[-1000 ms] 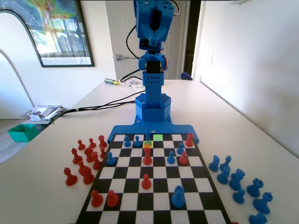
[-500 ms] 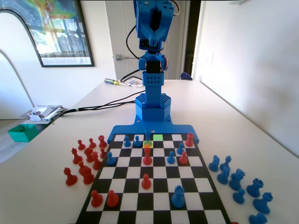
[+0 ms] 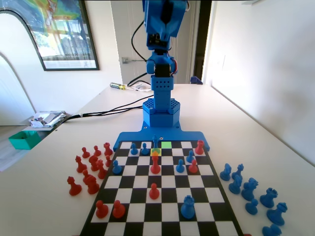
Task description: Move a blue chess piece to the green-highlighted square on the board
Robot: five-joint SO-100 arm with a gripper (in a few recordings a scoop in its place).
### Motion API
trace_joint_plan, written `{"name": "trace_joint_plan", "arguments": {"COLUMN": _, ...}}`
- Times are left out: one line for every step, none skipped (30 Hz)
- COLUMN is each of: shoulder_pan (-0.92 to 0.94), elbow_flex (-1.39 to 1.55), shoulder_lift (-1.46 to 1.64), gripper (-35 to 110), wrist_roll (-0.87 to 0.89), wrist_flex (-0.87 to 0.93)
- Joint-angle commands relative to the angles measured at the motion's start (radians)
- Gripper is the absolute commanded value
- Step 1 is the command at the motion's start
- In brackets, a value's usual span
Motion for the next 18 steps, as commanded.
{"name": "trace_joint_plan", "arguments": {"shoulder_pan": -0.035, "elbow_flex": -0.166, "shoulder_lift": -0.138, "gripper": 1, "wrist_roll": -0.087, "wrist_flex": 0.074}}
{"name": "trace_joint_plan", "arguments": {"shoulder_pan": -0.041, "elbow_flex": -0.204, "shoulder_lift": -0.179, "gripper": 1, "wrist_roll": -0.124, "wrist_flex": 0.101}}
{"name": "trace_joint_plan", "arguments": {"shoulder_pan": -0.043, "elbow_flex": -0.235, "shoulder_lift": -0.219, "gripper": 1, "wrist_roll": -0.164, "wrist_flex": 0.124}}
{"name": "trace_joint_plan", "arguments": {"shoulder_pan": -0.041, "elbow_flex": -0.255, "shoulder_lift": -0.253, "gripper": 1, "wrist_roll": -0.21, "wrist_flex": 0.143}}
{"name": "trace_joint_plan", "arguments": {"shoulder_pan": -0.04, "elbow_flex": -0.264, "shoulder_lift": -0.278, "gripper": 1, "wrist_roll": -0.25, "wrist_flex": 0.15}}
{"name": "trace_joint_plan", "arguments": {"shoulder_pan": -0.037, "elbow_flex": -0.265, "shoulder_lift": -0.299, "gripper": 1, "wrist_roll": -0.302, "wrist_flex": 0.155}}
{"name": "trace_joint_plan", "arguments": {"shoulder_pan": -0.028, "elbow_flex": -0.276, "shoulder_lift": -0.33, "gripper": 1, "wrist_roll": -0.357, "wrist_flex": 0.167}}
{"name": "trace_joint_plan", "arguments": {"shoulder_pan": -0.021, "elbow_flex": -0.284, "shoulder_lift": -0.364, "gripper": 1, "wrist_roll": -0.397, "wrist_flex": 0.172}}
{"name": "trace_joint_plan", "arguments": {"shoulder_pan": -0.017, "elbow_flex": -0.288, "shoulder_lift": -0.396, "gripper": 1, "wrist_roll": -0.433, "wrist_flex": 0.173}}
{"name": "trace_joint_plan", "arguments": {"shoulder_pan": -0.009, "elbow_flex": -0.293, "shoulder_lift": -0.428, "gripper": 1, "wrist_roll": -0.471, "wrist_flex": 0.175}}
{"name": "trace_joint_plan", "arguments": {"shoulder_pan": 0.008, "elbow_flex": -0.295, "shoulder_lift": -0.46, "gripper": 1, "wrist_roll": -0.528, "wrist_flex": 0.175}}
{"name": "trace_joint_plan", "arguments": {"shoulder_pan": 0.025, "elbow_flex": -0.296, "shoulder_lift": -0.492, "gripper": 1, "wrist_roll": -0.581, "wrist_flex": 0.172}}
{"name": "trace_joint_plan", "arguments": {"shoulder_pan": 0.04, "elbow_flex": -0.296, "shoulder_lift": -0.523, "gripper": 1, "wrist_roll": -0.634, "wrist_flex": 0.167}}
{"name": "trace_joint_plan", "arguments": {"shoulder_pan": 0.052, "elbow_flex": -0.296, "shoulder_lift": -0.557, "gripper": 1, "wrist_roll": -0.678, "wrist_flex": 0.163}}
{"name": "trace_joint_plan", "arguments": {"shoulder_pan": 0.061, "elbow_flex": -0.299, "shoulder_lift": -0.591, "gripper": 1, "wrist_roll": -0.712, "wrist_flex": 0.163}}
{"name": "trace_joint_plan", "arguments": {"shoulder_pan": 0.071, "elbow_flex": -0.301, "shoulder_lift": -0.624, "gripper": 1, "wrist_roll": -0.752, "wrist_flex": 0.163}}
{"name": "trace_joint_plan", "arguments": {"shoulder_pan": 0.078, "elbow_flex": -0.299, "shoulder_lift": -0.657, "gripper": 1, "wrist_roll": -0.787, "wrist_flex": 0.166}}
{"name": "trace_joint_plan", "arguments": {"shoulder_pan": 0.083, "elbow_flex": -0.291, "shoulder_lift": -0.684, "gripper": 1, "wrist_roll": -0.81, "wrist_flex": 0.164}}
